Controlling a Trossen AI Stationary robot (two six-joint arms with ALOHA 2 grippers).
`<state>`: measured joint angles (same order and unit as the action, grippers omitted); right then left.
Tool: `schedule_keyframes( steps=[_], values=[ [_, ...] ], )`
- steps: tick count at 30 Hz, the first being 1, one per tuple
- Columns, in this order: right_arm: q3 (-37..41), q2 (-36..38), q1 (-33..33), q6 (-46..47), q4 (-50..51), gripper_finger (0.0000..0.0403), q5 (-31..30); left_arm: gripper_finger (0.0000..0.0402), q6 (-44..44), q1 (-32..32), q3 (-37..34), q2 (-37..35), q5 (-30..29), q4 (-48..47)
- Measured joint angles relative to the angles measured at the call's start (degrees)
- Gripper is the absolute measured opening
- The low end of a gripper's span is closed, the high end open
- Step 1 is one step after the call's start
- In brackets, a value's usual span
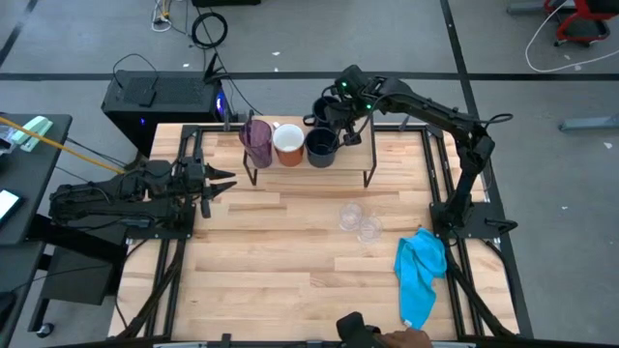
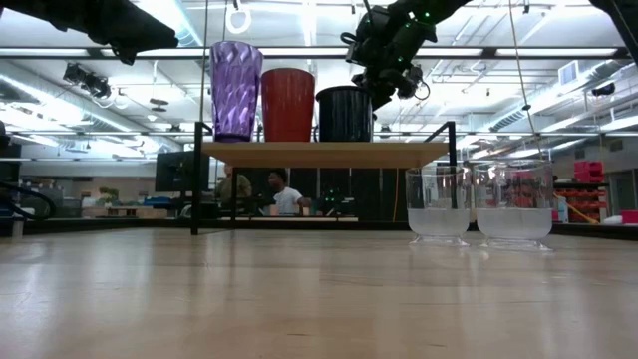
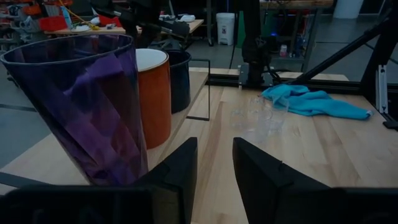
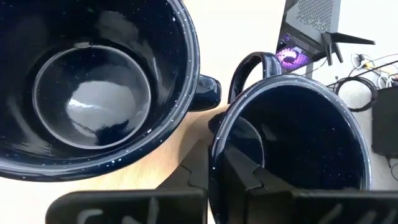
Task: Stack small to large cups/mugs on shelf
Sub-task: Put the blue mug on the shelf
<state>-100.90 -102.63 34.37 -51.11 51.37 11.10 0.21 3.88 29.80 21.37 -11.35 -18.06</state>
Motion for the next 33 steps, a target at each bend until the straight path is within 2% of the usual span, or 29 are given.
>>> schedule_keyframes(
  steps=[33],
  values=[
    [0.02,0.0,0.0,-1.53,-0.28,0.0024,3.0,0.011,-0.01,0.01,0.0,-0.01,0.0,0.0]
  ],
)
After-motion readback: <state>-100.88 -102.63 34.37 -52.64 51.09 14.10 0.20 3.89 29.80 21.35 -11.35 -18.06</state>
